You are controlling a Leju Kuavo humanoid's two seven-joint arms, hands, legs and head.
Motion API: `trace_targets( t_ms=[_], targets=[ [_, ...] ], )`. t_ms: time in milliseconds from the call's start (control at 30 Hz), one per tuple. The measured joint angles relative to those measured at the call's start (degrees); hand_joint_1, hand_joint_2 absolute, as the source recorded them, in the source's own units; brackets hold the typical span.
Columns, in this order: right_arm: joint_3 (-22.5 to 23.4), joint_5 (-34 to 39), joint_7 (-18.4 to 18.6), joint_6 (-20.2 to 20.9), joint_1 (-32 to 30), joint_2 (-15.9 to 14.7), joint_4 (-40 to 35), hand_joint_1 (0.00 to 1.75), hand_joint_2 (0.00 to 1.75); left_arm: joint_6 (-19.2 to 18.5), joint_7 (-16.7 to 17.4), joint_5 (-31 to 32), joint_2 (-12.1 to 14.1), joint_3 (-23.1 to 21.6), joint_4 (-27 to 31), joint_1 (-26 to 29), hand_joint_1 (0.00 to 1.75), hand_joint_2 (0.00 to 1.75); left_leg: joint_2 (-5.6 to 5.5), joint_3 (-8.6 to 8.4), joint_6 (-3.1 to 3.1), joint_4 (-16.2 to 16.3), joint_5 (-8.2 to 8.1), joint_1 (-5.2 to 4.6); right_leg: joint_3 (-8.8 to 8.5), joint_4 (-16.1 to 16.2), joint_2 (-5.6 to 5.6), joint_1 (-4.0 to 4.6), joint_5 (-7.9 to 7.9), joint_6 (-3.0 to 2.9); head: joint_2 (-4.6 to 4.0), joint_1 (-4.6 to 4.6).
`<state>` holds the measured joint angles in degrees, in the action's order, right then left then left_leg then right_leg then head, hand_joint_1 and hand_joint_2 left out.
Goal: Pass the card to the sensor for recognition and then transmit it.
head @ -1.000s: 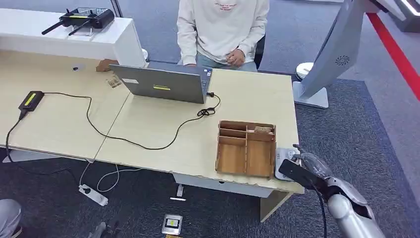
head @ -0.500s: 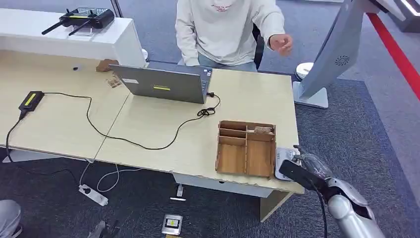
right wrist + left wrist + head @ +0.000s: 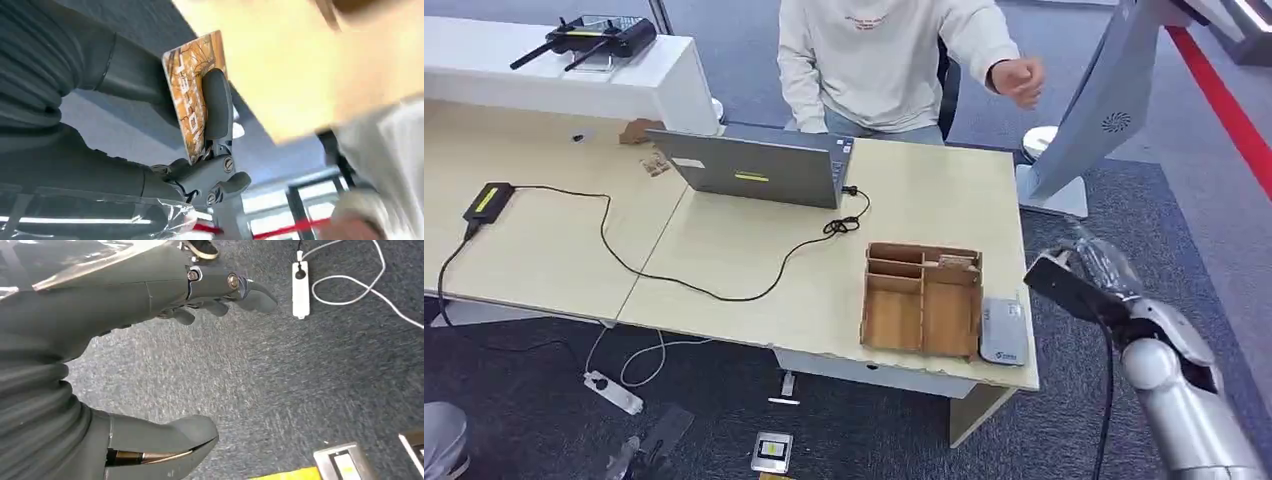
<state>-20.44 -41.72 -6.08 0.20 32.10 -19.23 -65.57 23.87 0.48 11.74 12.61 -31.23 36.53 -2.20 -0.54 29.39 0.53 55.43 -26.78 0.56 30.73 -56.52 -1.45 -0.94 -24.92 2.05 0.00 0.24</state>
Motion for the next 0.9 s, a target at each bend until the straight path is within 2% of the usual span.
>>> trace_targets(
  t_ms=[233, 500, 700, 800, 900],
  targets=[
    [4.35, 0.98, -1.09, -0.75, 2.52, -0.2, -4.83, 1.75, 1.75, -1.95, -1.64, -2.54, -2.01, 0.48, -5.58, -1.81, 0.0, 1.75, 0.01, 0.07, 0.0, 0.0, -0.02, 0.01, 0.03, 0.0, 0.01, 0.0, -0.01, 0.01, 0.0, 0.0],
    [5.99, 0.68, -2.56, -3.48, 3.31, -0.06, -6.67, 1.75, 1.75, -0.85, -4.09, -4.27, -3.17, 1.09, -10.08, -3.2, 0.0, 1.75, 0.0, 0.09, 0.0, -0.01, -0.01, 0.0, 0.04, -0.02, 0.01, 0.0, -0.01, 0.01, 0.0, -0.04],
    [5.77, -0.77, -3.5, -2.75, 5.48, 1.07, -6.43, 1.75, 1.75, -3.02, -5.84, -5.75, -2.76, 1.14, -11.89, -3.75, 0.0, 1.75, -0.02, 0.13, 0.0, -0.01, 0.0, 0.01, 0.04, -0.05, 0.02, 0.01, -0.01, 0.01, 0.0, -0.02],
    [5.27, -2.23, -4.74, -2.51, 8.52, 2.03, -5.1, 1.75, 1.75, -3.39, -6.12, -6.45, -2.62, 1.14, -12.76, -4.0, 0.0, 1.75, -0.03, 0.2, 0.01, -0.02, 0.0, 0.01, 0.12, -0.09, 0.01, 0.01, 0.0, 0.0, 0.0, -0.02],
    [4.24, -2.99, -7.14, -3.3, 15.13, 3.62, -0.86, 1.75, 1.75, -3.71, -6.43, -6.95, -2.56, 1.09, -13.4, -4.29, 0.0, 1.75, -0.03, 0.24, 0.02, -0.02, 0.03, 0.0, 0.17, -0.1, 0.02, 0.0, 0.0, 0.0, 0.0, -0.02]
  ],
)
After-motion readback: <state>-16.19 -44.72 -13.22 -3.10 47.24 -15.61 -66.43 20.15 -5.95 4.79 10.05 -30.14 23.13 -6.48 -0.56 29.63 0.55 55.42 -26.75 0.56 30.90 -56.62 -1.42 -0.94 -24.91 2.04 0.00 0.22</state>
